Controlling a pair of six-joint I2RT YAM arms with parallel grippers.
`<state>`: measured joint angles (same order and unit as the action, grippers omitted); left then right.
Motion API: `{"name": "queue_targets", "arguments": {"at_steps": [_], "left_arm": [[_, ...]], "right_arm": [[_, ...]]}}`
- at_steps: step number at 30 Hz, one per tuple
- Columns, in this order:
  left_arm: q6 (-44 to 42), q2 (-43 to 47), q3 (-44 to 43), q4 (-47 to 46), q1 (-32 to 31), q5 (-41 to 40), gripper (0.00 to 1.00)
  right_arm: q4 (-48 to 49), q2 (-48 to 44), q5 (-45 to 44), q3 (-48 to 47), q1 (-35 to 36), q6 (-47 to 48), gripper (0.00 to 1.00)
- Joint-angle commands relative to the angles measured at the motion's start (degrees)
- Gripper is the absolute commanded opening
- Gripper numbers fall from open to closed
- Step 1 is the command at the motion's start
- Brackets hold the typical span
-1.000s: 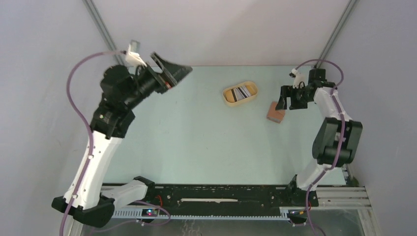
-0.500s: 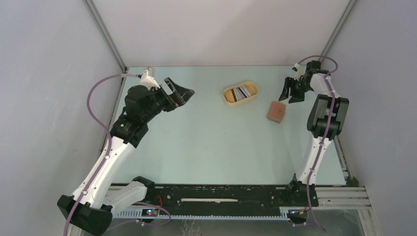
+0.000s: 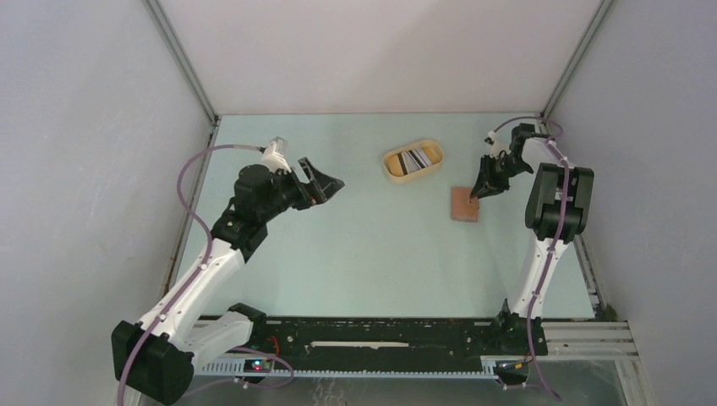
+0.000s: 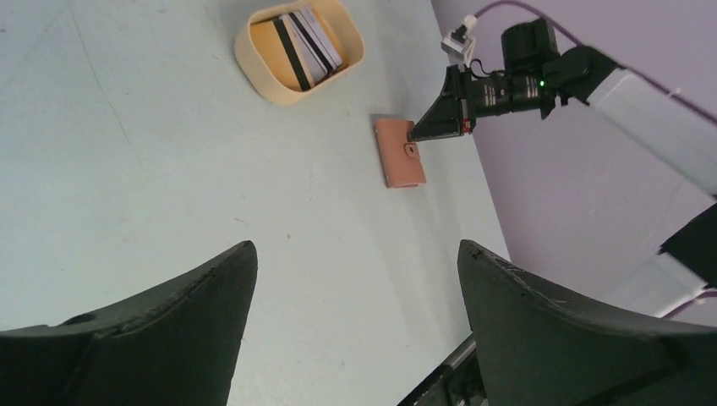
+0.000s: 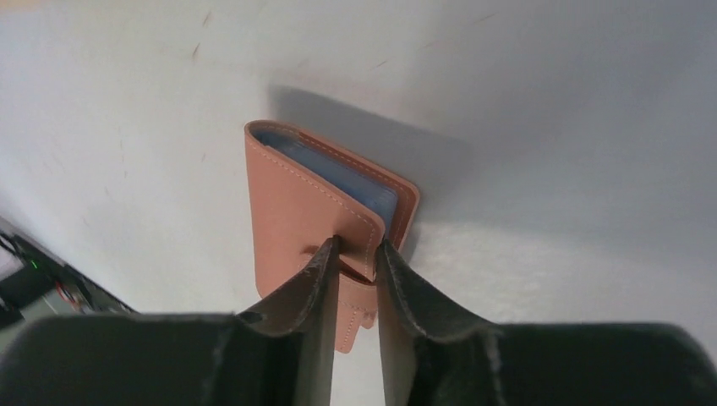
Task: Put the credit cards into the card holder
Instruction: Move the card holder to the center of the board.
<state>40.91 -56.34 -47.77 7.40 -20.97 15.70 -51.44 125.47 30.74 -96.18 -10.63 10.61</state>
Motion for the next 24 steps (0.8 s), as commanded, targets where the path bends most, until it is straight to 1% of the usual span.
{"name": "queue_targets", "arguments": {"at_steps": [1,3,5,7,9,11,12,14,15,17,18,21,24], "left_arm": [[-4.2,-1.0,6.6,-13.0,0.2,7.9,0.92],[-3.8,-1.1,10.0,-18.2,0.2,10.0,0.91],[-3.1,-1.0,13.6,-22.7,0.1,11.0,0.91],[-2.2,-1.1,16.4,-25.5,-0.3,11.3,0.90],[-0.9,-1.3,19.2,-28.5,-0.8,10.9,0.90],[1.3,-1.8,21.4,-31.4,-1.6,10.0,0.90],[2.2,-2.0,22.3,-32.6,-2.1,9.2,0.90],[3.3,-2.7,23.8,-34.7,-3.8,6.5,0.90],[4.0,-3.2,24.5,-35.7,-4.9,4.8,0.89],[8.2,-5.1,25.4,-38.5,-6.9,1.8,0.86],[10.2,-6.2,25.9,-39.7,-7.9,0.4,0.84],[15.5,-9.9,25.9,-41.2,-10.8,-1.4,0.77],[22.2,-13.4,26.1,-41.7,-13.1,-2.5,0.73]], "right_arm": [[-2.0,-6.2,2.1,7.3,7.0,6.4,0.26],[-1.0,-9.1,3.0,10.9,10.2,7.4,0.21],[0.1,-11.9,4.4,14.5,15.4,7.8,0.20],[0.3,-14.1,5.7,17.4,20.0,8.1,0.20],[0.6,-15.7,6.4,19.7,24.9,8.0,0.22],[0.5,-16.9,5.8,19.8,28.7,8.0,0.31],[0.5,-17.7,5.3,19.4,29.7,8.3,0.43],[0.5,-19.7,5.0,18.0,29.7,9.6,0.59],[0.6,-21.3,5.3,17.4,28.9,10.4,0.63],[0.7,-24.0,6.9,16.6,26.4,13.3,0.67],[0.2,-25.5,9.2,16.5,25.4,15.6,0.68],[-3.9,-30.0,17.5,18.0,24.2,28.4,0.69],[-5.1,-33.2,18.5,23.4,26.4,43.8,0.69]]}}
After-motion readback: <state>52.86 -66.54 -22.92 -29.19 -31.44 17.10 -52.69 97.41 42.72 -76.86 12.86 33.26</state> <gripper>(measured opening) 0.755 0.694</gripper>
